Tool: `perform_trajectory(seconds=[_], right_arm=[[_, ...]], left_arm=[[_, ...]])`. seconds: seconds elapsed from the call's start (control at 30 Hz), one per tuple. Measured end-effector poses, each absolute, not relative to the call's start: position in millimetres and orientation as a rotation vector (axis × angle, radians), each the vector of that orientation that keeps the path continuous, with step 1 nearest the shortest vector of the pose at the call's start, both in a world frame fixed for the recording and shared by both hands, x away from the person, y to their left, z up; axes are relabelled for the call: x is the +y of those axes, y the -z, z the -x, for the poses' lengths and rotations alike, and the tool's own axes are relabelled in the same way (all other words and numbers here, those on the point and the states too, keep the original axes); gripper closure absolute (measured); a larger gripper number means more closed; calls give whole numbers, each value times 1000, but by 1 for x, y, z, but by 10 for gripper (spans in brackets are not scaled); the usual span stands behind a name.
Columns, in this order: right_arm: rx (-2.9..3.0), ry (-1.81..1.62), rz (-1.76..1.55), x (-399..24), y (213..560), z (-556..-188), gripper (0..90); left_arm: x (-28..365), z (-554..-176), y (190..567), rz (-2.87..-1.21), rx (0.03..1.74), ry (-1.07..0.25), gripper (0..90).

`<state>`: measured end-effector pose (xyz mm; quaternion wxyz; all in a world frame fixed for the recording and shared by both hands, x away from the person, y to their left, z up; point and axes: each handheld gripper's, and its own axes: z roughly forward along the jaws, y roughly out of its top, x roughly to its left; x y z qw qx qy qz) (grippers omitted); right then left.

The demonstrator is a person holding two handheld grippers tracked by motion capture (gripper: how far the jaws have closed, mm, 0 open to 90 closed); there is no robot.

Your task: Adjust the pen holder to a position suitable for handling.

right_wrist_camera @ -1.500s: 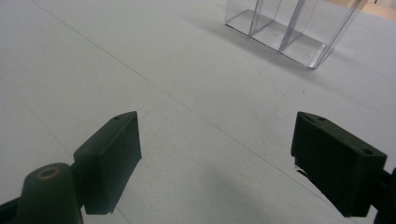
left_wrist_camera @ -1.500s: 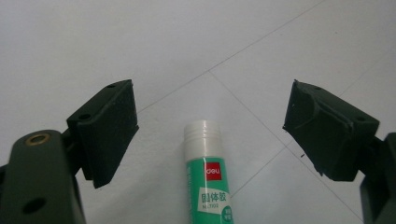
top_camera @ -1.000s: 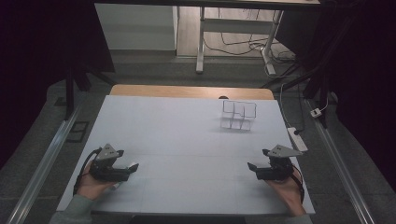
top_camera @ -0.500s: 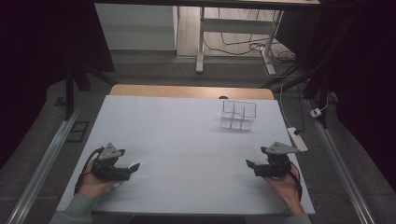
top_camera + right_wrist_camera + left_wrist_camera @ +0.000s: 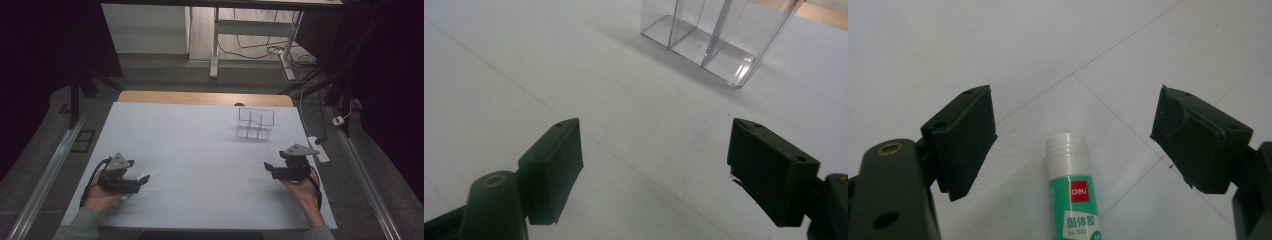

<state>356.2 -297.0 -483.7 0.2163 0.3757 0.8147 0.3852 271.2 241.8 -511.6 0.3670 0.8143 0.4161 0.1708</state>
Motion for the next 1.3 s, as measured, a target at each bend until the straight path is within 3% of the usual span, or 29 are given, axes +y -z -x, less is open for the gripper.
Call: perform_trajectory(seconds=[1.1, 1.3], right_arm=[[2180, -933, -1205, -296, 480, -425, 396], [2195, -893, -1214, -298, 483, -435, 496]], left_arm=[[243, -272, 512, -2087, 1069, -437, 177], [242, -272, 512, -2096, 1063, -430, 181]])
